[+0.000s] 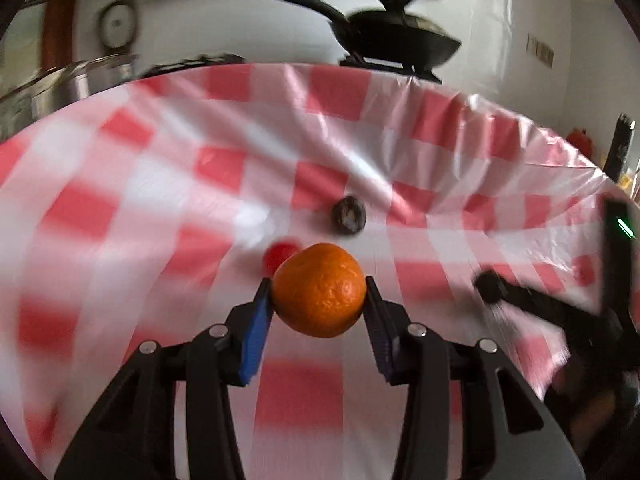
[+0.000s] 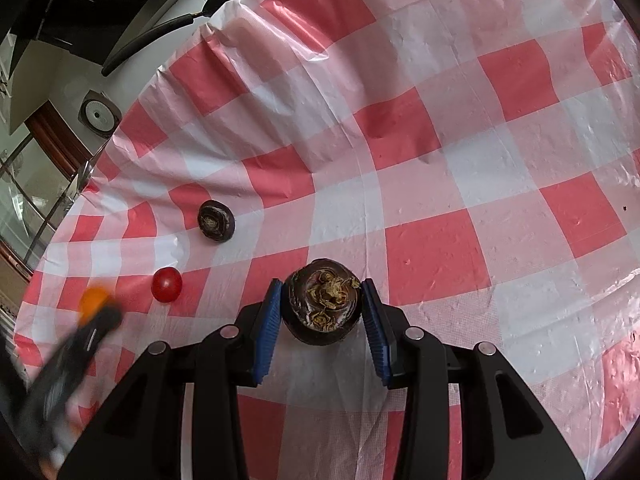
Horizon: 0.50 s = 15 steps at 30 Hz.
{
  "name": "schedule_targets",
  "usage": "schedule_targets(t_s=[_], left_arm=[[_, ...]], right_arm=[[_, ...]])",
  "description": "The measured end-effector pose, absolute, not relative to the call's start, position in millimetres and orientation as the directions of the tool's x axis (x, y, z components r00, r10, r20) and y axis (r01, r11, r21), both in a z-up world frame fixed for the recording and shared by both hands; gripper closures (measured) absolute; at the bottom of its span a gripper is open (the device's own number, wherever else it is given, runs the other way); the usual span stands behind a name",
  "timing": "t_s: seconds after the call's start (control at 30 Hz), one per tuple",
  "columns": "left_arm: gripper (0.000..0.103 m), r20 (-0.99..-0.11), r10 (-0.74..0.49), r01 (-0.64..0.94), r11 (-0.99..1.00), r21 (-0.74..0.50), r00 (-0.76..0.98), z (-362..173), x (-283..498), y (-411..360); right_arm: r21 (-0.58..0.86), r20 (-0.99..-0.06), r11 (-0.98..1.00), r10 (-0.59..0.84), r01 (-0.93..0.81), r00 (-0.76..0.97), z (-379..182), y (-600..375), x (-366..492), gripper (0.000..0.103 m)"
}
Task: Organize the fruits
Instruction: 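Carry the mandarin and plum in both tools over the white box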
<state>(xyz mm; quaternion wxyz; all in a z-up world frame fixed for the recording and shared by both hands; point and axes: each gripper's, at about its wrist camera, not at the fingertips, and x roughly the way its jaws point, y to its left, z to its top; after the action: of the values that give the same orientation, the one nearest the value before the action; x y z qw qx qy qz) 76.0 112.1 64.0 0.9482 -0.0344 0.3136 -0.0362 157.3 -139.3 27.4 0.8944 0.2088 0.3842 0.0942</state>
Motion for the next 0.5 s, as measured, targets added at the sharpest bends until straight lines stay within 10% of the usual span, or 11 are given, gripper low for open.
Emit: schedule_targets(t_s=[0.5], left_arm=[[0.058,-0.526,-0.222,-0.079,0.868,-0.490,0.821,32,1,181]], right_arm=[[0.447,-0.643,0.894,0.331,-0.012,0.691,28,-139,157,0.063]])
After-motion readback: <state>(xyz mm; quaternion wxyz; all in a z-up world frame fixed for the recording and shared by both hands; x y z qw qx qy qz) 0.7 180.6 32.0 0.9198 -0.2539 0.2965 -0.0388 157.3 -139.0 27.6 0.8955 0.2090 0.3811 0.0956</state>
